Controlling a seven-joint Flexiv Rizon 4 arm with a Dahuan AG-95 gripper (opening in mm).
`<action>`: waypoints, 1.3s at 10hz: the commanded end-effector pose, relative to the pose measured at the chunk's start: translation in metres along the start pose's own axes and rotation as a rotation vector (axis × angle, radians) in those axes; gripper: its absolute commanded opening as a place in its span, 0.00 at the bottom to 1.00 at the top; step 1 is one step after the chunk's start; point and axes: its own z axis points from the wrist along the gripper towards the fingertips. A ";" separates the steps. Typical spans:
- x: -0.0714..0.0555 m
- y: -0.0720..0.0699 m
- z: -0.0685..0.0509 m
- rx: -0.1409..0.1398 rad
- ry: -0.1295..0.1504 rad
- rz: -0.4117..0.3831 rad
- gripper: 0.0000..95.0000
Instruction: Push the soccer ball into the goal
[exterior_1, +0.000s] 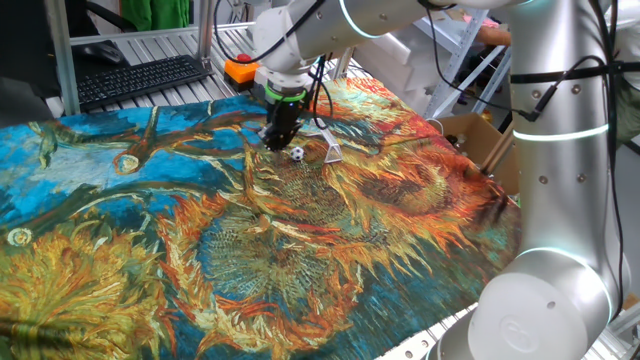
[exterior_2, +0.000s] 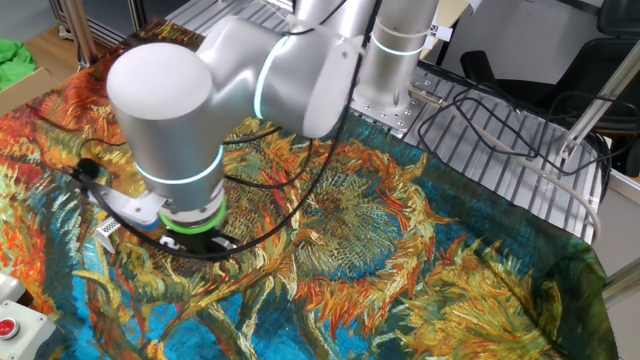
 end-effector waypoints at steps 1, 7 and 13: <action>0.005 0.001 0.002 0.004 -0.006 -0.011 0.00; 0.011 -0.021 0.000 0.021 -0.010 -0.041 0.00; 0.010 -0.044 0.002 0.037 -0.024 -0.068 0.00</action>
